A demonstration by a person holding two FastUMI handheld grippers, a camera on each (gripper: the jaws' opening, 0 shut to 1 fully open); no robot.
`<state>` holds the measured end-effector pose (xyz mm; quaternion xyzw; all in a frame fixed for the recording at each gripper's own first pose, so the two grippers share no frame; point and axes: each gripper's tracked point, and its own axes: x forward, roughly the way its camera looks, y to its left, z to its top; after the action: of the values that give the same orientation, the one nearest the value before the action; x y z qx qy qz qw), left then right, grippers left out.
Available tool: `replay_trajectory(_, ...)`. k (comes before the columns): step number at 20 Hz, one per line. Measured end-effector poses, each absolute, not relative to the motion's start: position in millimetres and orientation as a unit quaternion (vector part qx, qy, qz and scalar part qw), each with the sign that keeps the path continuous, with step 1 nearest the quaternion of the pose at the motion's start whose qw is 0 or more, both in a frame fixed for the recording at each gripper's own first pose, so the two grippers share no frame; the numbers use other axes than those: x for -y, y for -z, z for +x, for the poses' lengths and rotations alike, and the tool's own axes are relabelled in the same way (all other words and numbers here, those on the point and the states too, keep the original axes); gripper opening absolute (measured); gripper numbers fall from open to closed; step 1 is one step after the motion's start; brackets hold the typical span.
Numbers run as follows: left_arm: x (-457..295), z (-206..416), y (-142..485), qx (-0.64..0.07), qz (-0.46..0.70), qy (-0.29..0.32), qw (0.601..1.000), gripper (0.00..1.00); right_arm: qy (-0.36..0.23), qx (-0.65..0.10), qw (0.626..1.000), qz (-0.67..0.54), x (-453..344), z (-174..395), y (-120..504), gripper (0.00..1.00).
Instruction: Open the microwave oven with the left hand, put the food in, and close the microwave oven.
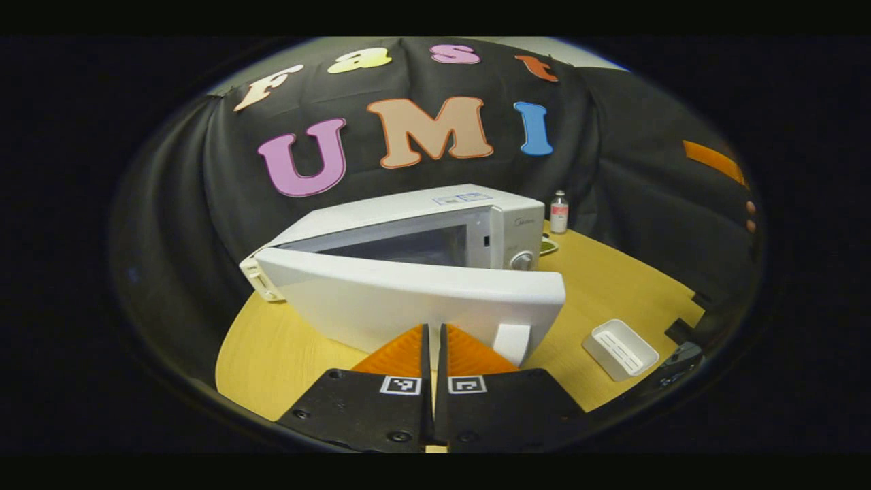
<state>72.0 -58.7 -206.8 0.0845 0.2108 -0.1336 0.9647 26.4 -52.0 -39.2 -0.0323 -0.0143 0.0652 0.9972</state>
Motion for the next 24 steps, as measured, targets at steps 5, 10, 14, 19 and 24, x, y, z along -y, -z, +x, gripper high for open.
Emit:
replay_trajectory(5,84,103,204,-0.202,0.089,0.133,0.966,0.00,-0.069,0.014,0.997,-0.026,69,29,39,1.00)
replay_trajectory(10,108,132,200,-0.190,0.089,0.128,0.969,0.00,-0.080,0.013,0.997,-0.022,83,31,38,0.99)
replay_trajectory(14,118,157,193,-0.179,0.085,0.119,0.973,0.00,-0.081,0.011,0.996,-0.023,93,33,40,1.00)
replay_trajectory(19,124,183,191,-0.172,0.080,0.112,0.975,0.00,-0.078,0.011,0.997,-0.023,97,37,42,0.96)
replay_trajectory(24,127,193,194,-0.178,0.082,0.107,0.975,0.00,-0.070,0.005,0.997,-0.018,101,40,44,0.96)
